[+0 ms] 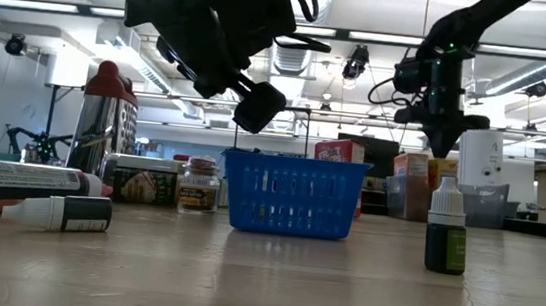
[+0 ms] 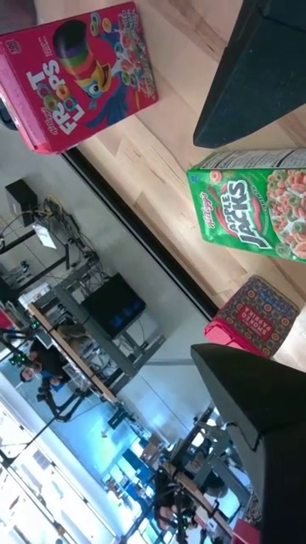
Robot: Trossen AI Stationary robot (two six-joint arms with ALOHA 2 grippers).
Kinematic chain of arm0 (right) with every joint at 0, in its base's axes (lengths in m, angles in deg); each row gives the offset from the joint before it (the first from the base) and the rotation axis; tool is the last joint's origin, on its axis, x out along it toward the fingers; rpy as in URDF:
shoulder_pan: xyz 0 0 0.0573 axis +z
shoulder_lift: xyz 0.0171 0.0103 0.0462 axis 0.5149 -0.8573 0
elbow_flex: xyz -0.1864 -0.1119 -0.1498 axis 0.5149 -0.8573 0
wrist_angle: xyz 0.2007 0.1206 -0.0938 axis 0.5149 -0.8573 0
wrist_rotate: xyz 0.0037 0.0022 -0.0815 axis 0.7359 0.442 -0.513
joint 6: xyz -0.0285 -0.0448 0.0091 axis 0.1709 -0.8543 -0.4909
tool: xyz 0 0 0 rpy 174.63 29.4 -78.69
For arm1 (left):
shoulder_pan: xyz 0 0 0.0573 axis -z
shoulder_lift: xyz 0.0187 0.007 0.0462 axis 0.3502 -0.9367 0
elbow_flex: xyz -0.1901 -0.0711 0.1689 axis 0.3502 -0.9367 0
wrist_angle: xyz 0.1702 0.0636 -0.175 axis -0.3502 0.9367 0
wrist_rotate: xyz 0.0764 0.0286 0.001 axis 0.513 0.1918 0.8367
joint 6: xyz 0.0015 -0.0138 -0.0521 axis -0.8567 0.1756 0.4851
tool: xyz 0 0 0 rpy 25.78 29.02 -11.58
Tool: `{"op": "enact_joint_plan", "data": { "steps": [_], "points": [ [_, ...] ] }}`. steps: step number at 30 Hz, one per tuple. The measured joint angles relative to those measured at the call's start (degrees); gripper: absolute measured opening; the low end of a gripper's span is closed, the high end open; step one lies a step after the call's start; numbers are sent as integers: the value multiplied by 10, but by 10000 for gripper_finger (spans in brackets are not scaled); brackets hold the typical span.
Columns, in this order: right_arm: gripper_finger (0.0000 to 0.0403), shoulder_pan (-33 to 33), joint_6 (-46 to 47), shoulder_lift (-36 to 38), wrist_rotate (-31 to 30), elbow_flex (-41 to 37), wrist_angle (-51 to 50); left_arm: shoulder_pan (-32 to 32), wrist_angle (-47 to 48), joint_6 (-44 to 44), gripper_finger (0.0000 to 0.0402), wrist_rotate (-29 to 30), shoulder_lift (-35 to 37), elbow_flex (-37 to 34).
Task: Pick & Place Kitchen Items
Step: Put the yellow cereal box into the black bin
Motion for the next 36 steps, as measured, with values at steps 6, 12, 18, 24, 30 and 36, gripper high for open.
{"op": "enact_joint_plan", "data": {
  "steps": [6,12,18,24,30,36],
  "points": [
    [8,-1,-4,0,2,1,10,0,-3,0,400,0,0,0],
    [8,-1,-4,-3,10,16,2,0,-3,0,400,0,0,0],
    [8,-1,-6,0,13,20,-1,0,-3,-1,400,0,0,0],
    [8,-1,-6,8,15,21,-10,-1,-3,-1,400,0,0,0],
    [8,0,-6,33,15,33,-19,-1,-2,0,400,0,0,0],
    [8,-6,-14,64,13,37,-41,-1,-2,-6,400,-5,0,0]
  ]
}}
